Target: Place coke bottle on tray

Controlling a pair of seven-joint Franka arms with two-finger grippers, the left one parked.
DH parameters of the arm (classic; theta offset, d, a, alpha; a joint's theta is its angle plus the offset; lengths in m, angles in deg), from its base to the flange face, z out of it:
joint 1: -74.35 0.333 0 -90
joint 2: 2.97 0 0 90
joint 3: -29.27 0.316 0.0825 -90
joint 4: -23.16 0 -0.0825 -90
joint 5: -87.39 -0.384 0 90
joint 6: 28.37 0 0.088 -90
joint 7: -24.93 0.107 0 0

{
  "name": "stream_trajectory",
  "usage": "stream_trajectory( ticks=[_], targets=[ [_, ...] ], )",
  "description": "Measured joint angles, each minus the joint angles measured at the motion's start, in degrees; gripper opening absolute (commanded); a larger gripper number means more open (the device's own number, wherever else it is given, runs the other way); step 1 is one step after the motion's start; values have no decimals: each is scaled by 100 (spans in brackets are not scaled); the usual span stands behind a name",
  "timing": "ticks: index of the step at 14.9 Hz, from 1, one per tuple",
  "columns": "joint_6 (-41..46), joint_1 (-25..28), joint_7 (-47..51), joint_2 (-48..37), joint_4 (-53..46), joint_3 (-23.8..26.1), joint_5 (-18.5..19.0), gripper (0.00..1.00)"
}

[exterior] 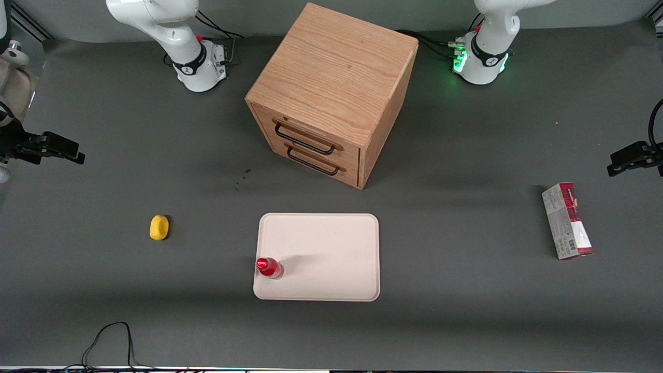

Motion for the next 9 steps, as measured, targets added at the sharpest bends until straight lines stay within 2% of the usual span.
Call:
stream_trajectory(
  ticks=[9],
  targets=[
    [0, 45, 0, 0, 0, -40, 0, 100]
  ],
)
